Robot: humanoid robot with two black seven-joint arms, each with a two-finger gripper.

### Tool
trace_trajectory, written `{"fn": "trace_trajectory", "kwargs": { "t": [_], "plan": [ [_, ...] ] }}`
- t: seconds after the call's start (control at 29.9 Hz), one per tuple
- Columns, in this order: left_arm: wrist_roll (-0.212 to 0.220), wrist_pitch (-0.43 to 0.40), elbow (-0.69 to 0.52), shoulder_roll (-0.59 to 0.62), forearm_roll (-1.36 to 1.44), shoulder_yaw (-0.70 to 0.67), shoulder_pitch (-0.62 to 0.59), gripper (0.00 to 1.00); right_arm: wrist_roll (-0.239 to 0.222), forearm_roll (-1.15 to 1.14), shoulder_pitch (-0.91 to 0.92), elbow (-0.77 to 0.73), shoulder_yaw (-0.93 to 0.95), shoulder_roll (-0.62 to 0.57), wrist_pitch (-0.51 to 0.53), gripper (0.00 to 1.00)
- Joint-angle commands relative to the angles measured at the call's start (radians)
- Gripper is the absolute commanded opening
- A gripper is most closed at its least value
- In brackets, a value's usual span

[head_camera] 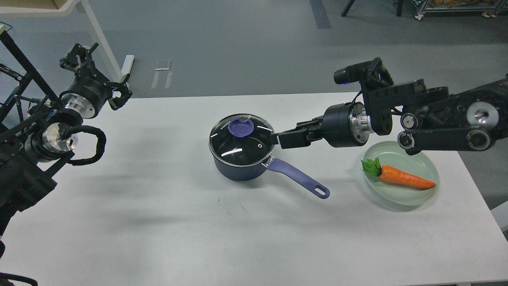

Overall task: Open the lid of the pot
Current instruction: 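Reach the right gripper to the purple pan handle and grasp it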

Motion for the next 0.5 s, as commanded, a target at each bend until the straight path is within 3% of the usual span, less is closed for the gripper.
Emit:
{"fn": "trace_trajectory", "kwargs": {
  "t": [0.0,0.1,0.47],
  "plan": [
    [0.002,-0.003,0.000,0.003,0.001,-0.003,0.000,1.00,0.000,-0.091,-0.023,0.002,-0.032,0.018,-0.009,0.82],
    [0.002,-0.009,0.000,0.007,0.001,-0.003,0.000,1.00,-0.001,-0.129,-0.061,-0.006,-0.033,0.026,-0.009,0.75],
    [0.000,-0.009,-0.002,0.009,0.001,-0.004,-0.001,1.00,-0.003,-0.151,-0.127,-0.056,-0.033,0.029,-0.013,0.68]
  ]
}}
